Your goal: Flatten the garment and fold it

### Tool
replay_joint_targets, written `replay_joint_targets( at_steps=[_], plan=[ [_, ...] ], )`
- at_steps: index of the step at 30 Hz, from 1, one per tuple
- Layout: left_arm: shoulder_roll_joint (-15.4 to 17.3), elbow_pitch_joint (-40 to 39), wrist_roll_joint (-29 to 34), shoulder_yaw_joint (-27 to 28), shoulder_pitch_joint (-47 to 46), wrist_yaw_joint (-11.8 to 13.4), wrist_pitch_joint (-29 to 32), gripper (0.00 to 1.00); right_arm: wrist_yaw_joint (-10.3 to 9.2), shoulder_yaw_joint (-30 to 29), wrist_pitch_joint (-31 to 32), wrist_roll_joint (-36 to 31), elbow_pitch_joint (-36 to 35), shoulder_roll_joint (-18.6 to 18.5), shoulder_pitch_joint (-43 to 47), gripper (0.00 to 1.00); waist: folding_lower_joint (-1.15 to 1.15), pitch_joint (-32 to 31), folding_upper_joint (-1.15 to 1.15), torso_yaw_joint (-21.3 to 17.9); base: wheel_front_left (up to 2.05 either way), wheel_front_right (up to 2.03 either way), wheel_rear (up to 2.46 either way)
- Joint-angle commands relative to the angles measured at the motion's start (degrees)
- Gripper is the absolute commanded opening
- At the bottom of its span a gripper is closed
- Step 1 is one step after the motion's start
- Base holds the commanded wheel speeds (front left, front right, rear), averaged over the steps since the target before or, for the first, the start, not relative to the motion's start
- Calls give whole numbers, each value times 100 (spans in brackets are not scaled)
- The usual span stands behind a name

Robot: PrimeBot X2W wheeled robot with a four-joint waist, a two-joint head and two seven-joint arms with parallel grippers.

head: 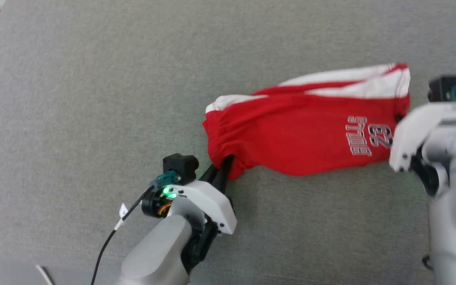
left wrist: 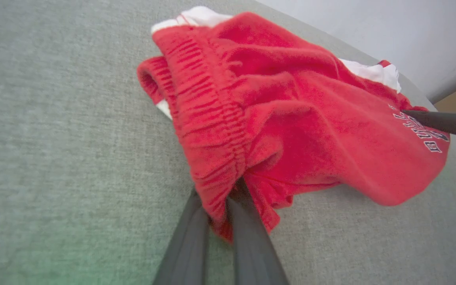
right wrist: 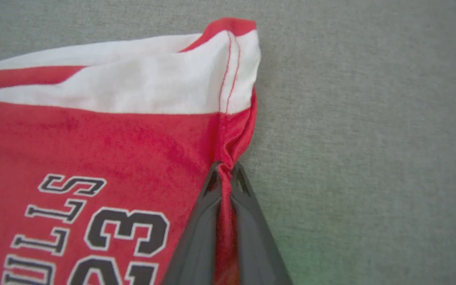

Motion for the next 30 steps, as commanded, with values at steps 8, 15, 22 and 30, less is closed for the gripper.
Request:
replay_joint_targets(
  at_steps=[8, 15, 22, 30],
  plan=[
    [321, -200, -105, 40, 399, 164, 219, 0, -12, -204, 437, 537, -1827, 108, 1742, 0, 0, -428, 0, -524, 0, 0, 0],
    [494, -455, -148, 8, 502, 212, 445, 0, -12, -271, 35, 895, -1800, 143, 2026, 20, 0, -412, 0, -708, 0, 0, 0],
    [597, -731, -242, -29, 650, 192, 622, 100, -12, -285, -778, 1065, -1394, 145, 1981, 100, 0, -558, 0, -722, 0, 0, 0],
    [910, -1369, -180, 188, 1017, 338, 134, 100, -12, -243, -1736, 1049, -1360, 146, 2206, 100, 0, -812, 0, -653, 0, 0, 0]
  ],
)
